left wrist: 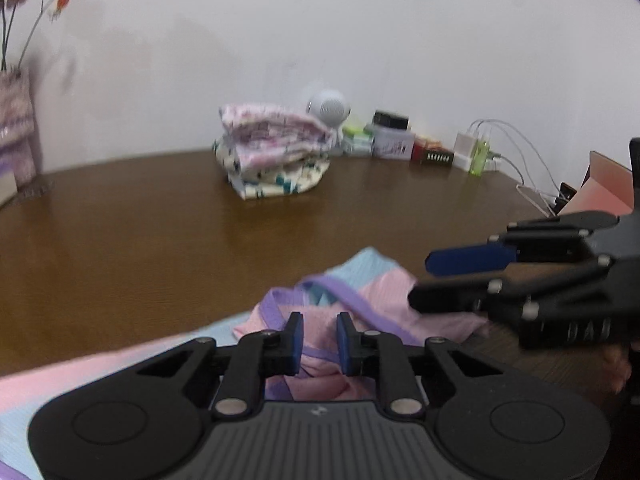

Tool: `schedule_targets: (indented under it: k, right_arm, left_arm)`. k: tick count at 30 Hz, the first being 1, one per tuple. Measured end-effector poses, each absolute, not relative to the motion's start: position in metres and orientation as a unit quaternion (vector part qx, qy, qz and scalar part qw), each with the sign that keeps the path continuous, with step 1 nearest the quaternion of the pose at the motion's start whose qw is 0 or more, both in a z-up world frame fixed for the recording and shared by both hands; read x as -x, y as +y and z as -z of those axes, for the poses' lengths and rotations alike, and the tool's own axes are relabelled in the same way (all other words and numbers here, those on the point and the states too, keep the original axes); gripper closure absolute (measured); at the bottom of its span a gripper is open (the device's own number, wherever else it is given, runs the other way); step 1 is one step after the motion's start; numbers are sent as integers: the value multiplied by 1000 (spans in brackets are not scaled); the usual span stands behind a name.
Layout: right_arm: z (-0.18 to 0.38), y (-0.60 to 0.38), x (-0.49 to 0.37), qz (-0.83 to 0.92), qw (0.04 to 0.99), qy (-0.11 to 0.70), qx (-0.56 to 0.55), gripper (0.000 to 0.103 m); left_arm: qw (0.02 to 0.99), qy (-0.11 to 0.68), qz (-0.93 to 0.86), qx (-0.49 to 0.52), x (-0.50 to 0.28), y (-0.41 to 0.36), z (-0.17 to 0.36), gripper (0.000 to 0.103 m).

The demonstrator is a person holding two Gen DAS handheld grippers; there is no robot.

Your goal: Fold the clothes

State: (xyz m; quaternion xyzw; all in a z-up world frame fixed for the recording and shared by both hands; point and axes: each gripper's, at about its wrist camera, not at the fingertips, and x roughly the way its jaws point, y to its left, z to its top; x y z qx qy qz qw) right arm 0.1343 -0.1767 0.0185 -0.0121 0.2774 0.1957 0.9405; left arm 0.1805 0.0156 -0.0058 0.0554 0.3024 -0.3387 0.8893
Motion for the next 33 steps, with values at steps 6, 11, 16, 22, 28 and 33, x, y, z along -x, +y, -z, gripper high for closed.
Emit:
schedule_targets:
  k: [6, 11, 16, 22, 28, 33]
  right_arm:
    - [5, -173, -152, -201, 929, 310, 13, 79]
    - [13, -169, -151, -196, 930, 311, 22, 78]
    - [0, -178, -147, -194, 937, 290, 4, 77]
    - [-23, -192, -138, -190, 939, 287, 10, 77]
    - [-9, -180, -131, -200, 927, 316, 35, 83]
    - [1, -173, -131, -200, 917, 340, 58, 85]
  left_arm:
    - [884, 311, 344, -57, -183, 15, 10, 86]
    - [885, 309, 343, -64, -182, 14, 11, 86]
    - [891, 285, 351, -46, -177, 21, -1, 80]
    - [872, 277, 398, -72, -191, 4, -42, 72]
    - [823, 328, 429, -179, -222, -64, -44, 94]
    - [796, 358, 424, -244, -232, -87, -23, 99]
